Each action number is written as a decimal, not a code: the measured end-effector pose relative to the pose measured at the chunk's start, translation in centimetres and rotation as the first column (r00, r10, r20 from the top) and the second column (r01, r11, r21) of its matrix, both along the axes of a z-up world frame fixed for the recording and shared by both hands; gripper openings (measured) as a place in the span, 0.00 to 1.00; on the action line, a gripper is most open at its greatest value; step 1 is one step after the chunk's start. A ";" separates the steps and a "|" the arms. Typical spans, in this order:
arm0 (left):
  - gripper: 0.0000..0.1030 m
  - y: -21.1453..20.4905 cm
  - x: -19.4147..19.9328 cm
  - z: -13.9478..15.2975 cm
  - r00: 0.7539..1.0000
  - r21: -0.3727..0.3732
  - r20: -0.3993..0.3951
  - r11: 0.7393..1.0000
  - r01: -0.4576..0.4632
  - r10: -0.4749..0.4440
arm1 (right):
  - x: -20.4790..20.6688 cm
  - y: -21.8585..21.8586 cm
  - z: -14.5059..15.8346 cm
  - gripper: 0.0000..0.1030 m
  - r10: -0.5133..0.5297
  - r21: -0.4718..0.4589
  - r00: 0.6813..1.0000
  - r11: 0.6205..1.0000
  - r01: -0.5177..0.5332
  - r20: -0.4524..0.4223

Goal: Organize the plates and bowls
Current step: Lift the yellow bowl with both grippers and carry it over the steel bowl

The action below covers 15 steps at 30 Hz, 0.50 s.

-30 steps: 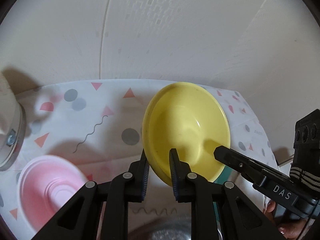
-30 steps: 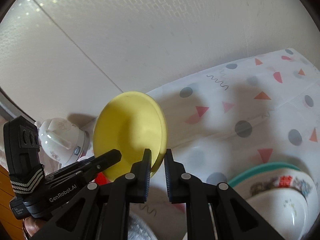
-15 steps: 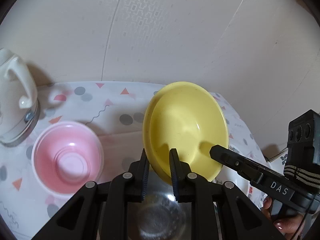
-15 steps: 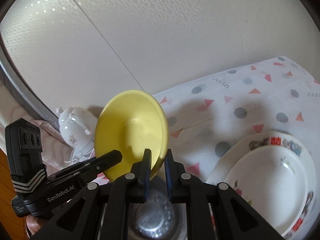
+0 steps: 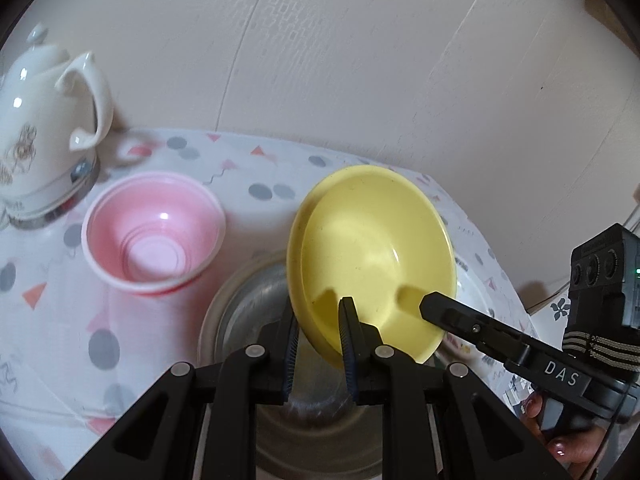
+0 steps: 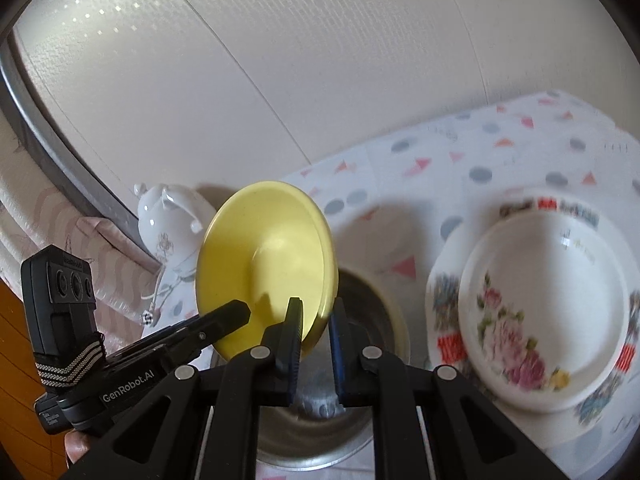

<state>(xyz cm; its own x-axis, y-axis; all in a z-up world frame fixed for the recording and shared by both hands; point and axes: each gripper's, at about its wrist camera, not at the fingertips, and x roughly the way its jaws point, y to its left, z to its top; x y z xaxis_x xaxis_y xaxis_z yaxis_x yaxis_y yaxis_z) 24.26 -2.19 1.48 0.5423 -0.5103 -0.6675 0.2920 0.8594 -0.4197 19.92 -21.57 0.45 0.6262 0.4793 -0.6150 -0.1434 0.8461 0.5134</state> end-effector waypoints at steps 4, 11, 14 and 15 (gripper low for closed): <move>0.19 0.1 -0.6 -1.3 1.000 0.007 -0.029 1.000 0.001 -0.001 | -0.4 0.4 -1.0 0.13 0.003 -0.005 0.999 1.000 -0.003 -0.032; 0.19 -0.3 -1.6 -2.2 1.000 0.090 -0.006 0.996 -0.001 0.002 | -0.5 1.0 -2.2 0.13 0.025 -0.038 0.996 0.999 -0.029 -0.086; 0.19 -0.4 -1.8 -2.5 1.000 0.112 -0.003 0.994 0.003 -0.002 | -0.1 1.2 -2.6 0.13 0.041 -0.049 0.991 0.998 -0.048 -0.128; 0.19 -0.5 -1.8 -2.6 1.000 0.117 -0.005 0.993 0.007 -0.006 | 0.2 1.3 -2.8 0.13 0.044 -0.059 0.988 0.997 -0.054 -0.151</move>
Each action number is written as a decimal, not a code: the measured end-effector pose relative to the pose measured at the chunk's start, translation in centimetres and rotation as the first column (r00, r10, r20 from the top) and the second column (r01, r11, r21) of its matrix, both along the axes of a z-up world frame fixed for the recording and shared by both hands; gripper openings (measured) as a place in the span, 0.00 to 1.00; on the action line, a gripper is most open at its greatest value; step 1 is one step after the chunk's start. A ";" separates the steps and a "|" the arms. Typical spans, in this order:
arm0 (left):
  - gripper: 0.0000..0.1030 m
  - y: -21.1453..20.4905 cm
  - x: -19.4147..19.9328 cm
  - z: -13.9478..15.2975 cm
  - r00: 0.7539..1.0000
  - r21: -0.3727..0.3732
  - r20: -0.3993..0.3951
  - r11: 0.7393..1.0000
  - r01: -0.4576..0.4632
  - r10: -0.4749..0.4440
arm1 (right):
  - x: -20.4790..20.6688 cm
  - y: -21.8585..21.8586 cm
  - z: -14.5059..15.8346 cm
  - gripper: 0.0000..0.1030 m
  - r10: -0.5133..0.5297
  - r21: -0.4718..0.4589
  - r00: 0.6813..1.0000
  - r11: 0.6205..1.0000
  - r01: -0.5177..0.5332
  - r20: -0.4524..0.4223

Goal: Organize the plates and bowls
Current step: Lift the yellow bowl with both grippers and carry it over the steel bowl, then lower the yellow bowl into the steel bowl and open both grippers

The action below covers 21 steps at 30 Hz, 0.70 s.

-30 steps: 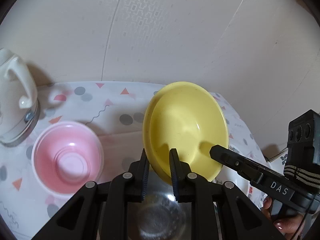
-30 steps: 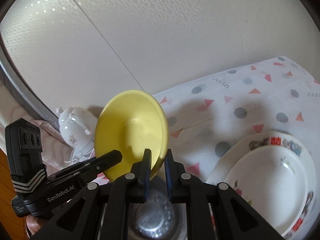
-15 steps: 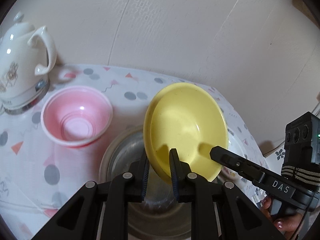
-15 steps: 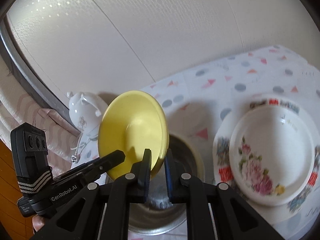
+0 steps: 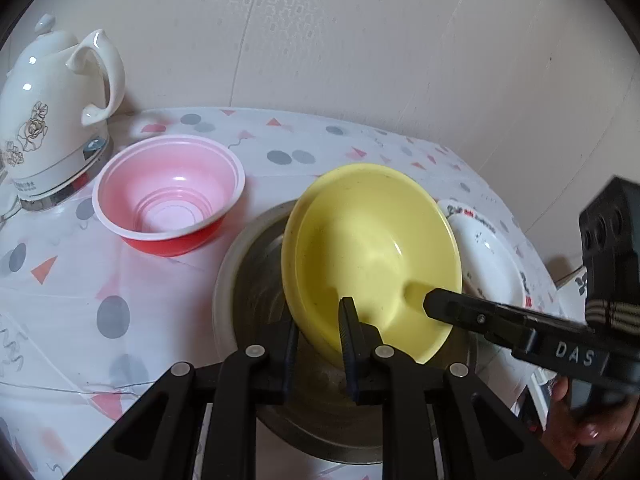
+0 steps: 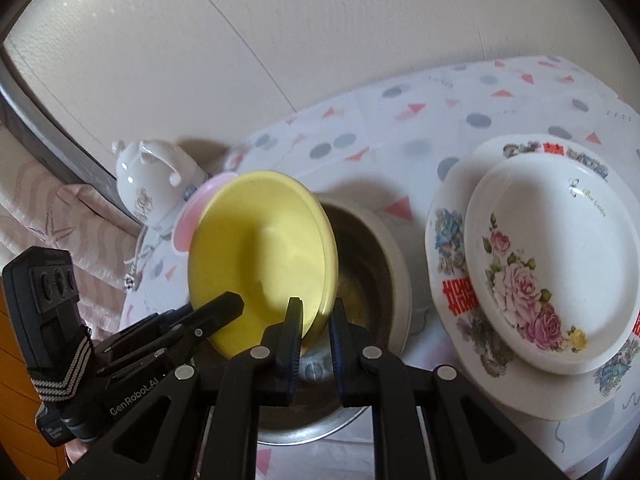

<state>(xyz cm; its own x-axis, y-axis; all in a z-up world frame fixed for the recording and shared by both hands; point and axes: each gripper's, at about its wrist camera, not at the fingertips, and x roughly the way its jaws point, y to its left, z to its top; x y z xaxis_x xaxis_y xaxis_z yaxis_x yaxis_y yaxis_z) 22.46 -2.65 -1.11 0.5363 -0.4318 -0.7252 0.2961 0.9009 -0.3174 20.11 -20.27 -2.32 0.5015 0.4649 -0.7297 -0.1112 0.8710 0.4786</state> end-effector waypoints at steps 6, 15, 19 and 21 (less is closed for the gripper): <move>0.20 -0.5 -0.5 -0.2 1.000 0.045 0.019 0.999 0.013 -0.014 | 0.7 0.6 0.0 0.13 0.019 -0.066 0.998 0.998 -0.022 -0.053; 0.22 -0.8 -0.7 -0.3 0.999 0.104 0.051 0.994 0.013 -0.019 | 1.4 1.1 0.1 0.13 0.038 -0.124 0.996 0.991 -0.047 -0.077; 0.24 -0.7 -0.7 -0.2 0.998 0.118 0.064 0.993 0.012 -0.019 | 1.8 0.9 -0.2 0.13 0.030 -0.133 0.995 0.990 -0.043 -0.094; 0.24 -0.6 -0.7 -0.3 0.998 0.117 0.063 0.993 0.011 -0.019 | 1.9 1.0 -0.1 0.13 0.027 -0.143 0.995 0.989 -0.041 -0.099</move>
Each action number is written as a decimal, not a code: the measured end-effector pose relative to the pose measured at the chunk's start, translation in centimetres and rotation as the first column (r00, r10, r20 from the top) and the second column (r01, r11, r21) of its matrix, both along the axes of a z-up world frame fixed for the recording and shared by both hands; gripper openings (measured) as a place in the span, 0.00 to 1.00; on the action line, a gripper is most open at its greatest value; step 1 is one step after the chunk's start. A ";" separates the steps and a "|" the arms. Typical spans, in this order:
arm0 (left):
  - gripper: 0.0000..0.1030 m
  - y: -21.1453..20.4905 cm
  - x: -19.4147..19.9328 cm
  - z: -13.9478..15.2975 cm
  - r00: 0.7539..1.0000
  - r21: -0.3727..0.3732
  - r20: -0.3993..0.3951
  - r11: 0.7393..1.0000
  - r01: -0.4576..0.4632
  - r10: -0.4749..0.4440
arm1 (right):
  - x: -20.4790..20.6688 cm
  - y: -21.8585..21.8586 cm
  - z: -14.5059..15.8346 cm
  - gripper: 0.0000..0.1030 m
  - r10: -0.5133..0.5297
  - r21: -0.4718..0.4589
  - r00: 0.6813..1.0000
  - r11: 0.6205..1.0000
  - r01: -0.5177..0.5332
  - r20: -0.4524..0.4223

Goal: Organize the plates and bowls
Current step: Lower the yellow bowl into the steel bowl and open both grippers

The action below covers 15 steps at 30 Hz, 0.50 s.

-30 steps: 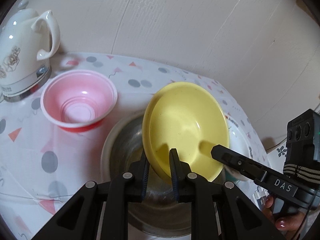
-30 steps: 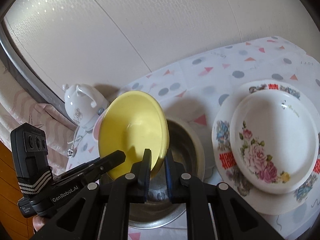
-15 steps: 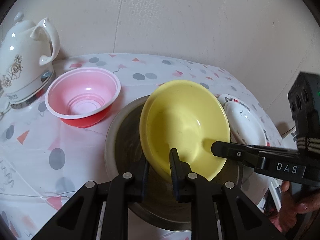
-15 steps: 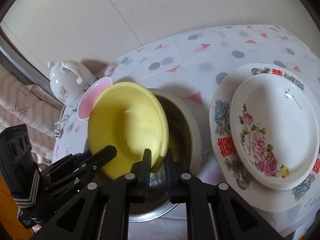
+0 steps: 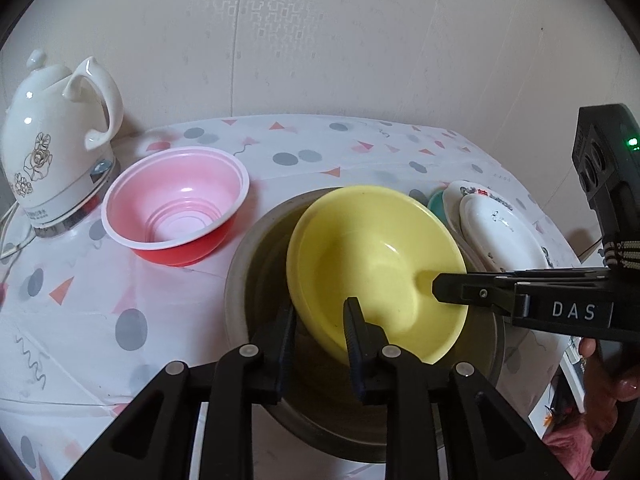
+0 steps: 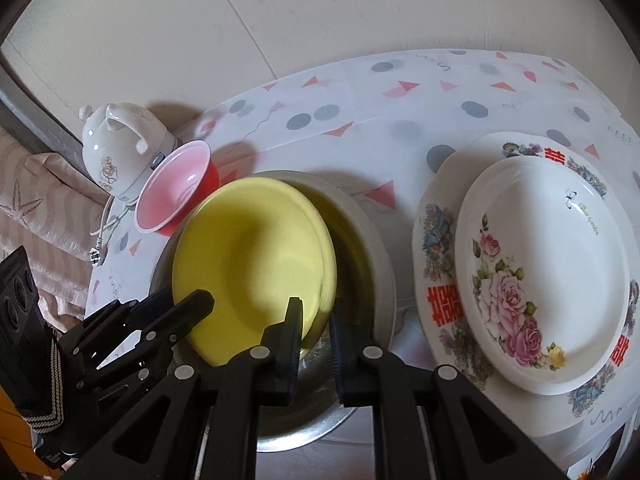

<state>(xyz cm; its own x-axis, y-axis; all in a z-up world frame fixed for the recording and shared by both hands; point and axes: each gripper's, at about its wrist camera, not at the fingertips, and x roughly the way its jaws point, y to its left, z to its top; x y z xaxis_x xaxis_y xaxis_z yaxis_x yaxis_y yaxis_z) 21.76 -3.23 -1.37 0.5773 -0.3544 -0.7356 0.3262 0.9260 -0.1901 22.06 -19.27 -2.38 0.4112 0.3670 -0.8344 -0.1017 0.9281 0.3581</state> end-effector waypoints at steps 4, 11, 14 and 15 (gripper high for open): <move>0.24 0.1 -0.1 0.0 1.000 -0.002 0.002 1.000 -0.002 0.002 | 0.3 0.4 0.0 0.13 0.012 -0.037 1.000 0.999 -0.012 -0.007; 0.38 0.6 -0.4 0.8 0.999 0.006 0.048 1.000 -0.010 0.010 | 0.8 0.9 0.0 0.14 0.026 -0.089 0.999 0.996 -0.028 -0.028; 0.39 1.1 -0.6 1.1 0.998 -0.012 0.058 1.000 -0.015 0.016 | 0.9 1.1 0.0 0.15 0.023 -0.105 0.999 0.994 -0.026 -0.031; 0.39 1.3 -0.7 1.3 0.998 -0.016 0.063 1.000 -0.019 0.020 | 1.0 1.1 0.0 0.15 0.025 -0.109 0.999 0.994 -0.029 -0.033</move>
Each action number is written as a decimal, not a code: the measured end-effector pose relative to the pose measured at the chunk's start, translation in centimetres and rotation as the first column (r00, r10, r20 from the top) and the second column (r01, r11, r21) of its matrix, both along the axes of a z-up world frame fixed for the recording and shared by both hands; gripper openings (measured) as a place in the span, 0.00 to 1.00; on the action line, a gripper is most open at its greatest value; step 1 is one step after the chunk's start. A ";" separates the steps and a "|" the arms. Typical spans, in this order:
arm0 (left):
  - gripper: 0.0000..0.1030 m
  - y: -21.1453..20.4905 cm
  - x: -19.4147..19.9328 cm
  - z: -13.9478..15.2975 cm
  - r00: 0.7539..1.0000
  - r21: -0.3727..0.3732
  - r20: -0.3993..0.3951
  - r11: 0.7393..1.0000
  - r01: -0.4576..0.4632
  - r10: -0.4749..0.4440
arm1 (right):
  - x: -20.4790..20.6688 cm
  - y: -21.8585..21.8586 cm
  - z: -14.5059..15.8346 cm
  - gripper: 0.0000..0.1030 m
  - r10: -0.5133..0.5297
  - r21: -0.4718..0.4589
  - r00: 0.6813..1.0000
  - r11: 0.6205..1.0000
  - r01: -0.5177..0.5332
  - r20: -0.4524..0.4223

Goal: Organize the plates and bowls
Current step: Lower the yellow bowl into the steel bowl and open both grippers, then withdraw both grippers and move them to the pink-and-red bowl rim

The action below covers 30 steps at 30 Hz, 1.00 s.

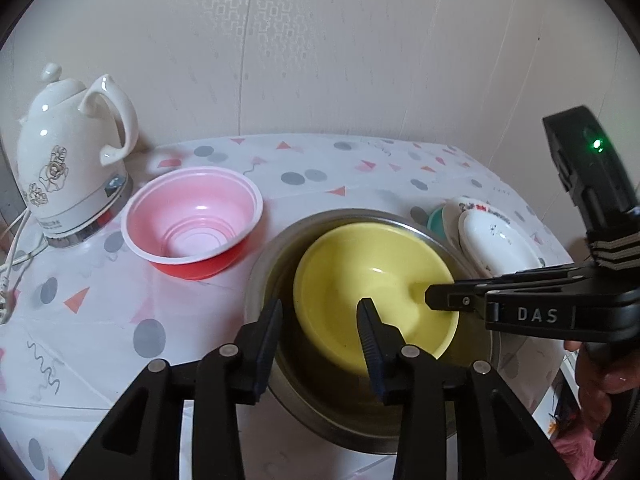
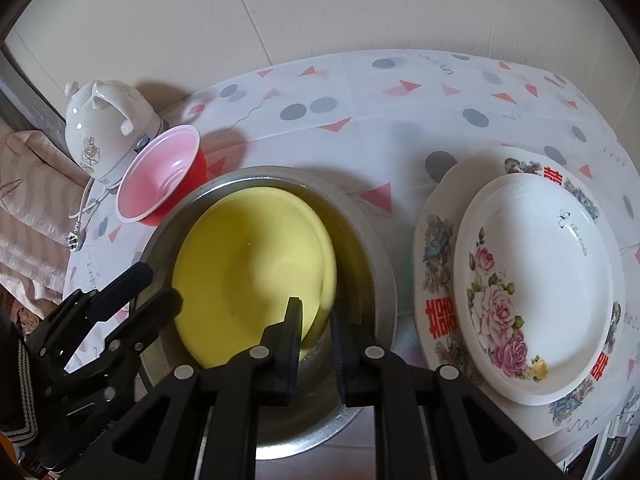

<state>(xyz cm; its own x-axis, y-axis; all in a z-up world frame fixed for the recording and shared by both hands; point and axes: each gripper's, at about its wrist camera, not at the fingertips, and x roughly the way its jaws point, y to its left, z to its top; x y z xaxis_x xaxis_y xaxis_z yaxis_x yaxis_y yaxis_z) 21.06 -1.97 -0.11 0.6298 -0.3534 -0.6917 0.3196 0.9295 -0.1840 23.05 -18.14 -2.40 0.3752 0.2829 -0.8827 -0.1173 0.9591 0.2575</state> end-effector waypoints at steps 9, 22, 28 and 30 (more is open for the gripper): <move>0.46 1.1 -0.5 0.8 1.000 -0.060 0.008 0.998 -0.013 0.014 | -0.6 0.8 0.0 0.21 0.029 -0.032 1.000 0.999 -0.029 0.004; 0.66 4.9 -0.5 1.1 0.995 -0.167 -0.026 0.981 -0.095 0.091 | -2.7 -0.5 2.5 0.31 0.006 -0.025 0.989 1.000 -0.002 0.151; 0.89 8.2 -0.2 0.3 0.979 -0.233 -0.080 0.952 -0.200 0.186 | -2.9 -0.8 2.9 0.31 -0.021 0.035 0.975 0.999 0.013 0.220; 0.92 8.9 -0.2 0.2 0.973 -0.232 -0.078 0.946 -0.228 0.215 | -2.9 -0.8 2.9 0.31 -0.026 0.044 0.974 0.999 0.016 0.226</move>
